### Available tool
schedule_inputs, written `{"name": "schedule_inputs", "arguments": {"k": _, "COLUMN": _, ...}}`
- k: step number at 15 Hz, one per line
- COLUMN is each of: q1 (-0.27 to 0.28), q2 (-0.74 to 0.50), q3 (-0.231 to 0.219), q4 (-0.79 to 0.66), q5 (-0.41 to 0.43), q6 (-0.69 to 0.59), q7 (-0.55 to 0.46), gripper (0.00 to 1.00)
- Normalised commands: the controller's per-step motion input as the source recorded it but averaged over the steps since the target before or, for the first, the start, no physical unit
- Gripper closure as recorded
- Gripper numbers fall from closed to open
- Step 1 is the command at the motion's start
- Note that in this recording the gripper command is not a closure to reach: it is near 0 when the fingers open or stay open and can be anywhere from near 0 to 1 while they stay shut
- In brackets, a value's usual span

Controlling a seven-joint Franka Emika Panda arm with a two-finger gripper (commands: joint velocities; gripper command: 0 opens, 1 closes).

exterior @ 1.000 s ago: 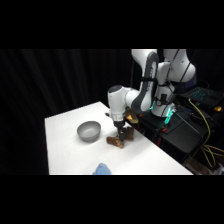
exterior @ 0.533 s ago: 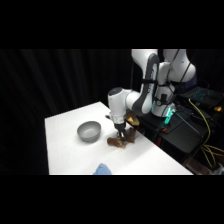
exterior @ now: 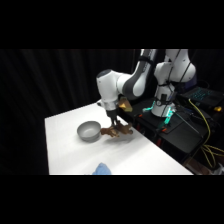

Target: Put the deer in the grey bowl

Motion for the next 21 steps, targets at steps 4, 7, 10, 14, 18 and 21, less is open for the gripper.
{"name": "schedule_inputs", "arguments": {"k": 4, "q1": -0.135, "q2": -0.26, "q3": -0.016, "q4": 0.37, "q5": -0.156, "q6": -0.57, "q7": -0.05, "gripper": 0.66}}
{"name": "schedule_inputs", "arguments": {"k": 7, "q1": -0.113, "q2": 0.27, "q3": 0.014, "q4": 0.56, "q5": -0.048, "q6": -0.15, "q7": -0.05, "gripper": 0.66}}
{"name": "schedule_inputs", "arguments": {"k": 10, "q1": -0.092, "q2": 0.57, "q3": -0.014, "q4": 0.67, "q5": 0.008, "q6": 0.08, "q7": -0.05, "gripper": 0.66}}
{"name": "schedule_inputs", "arguments": {"k": 14, "q1": -0.083, "q2": 0.63, "q3": -0.065, "q4": 0.67, "q5": 0.010, "q6": 0.15, "q7": -0.03, "gripper": 0.66}}
{"name": "schedule_inputs", "arguments": {"k": 18, "q1": -0.030, "q2": 0.54, "q3": -0.062, "q4": 0.57, "q5": 0.048, "q6": 0.10, "q7": 0.02, "gripper": 0.66}}
{"name": "schedule_inputs", "arguments": {"k": 21, "q1": 0.018, "q2": 0.32, "q3": -0.033, "q4": 0.38, "q5": 0.066, "q6": 0.03, "q7": 0.04, "gripper": 0.66}}
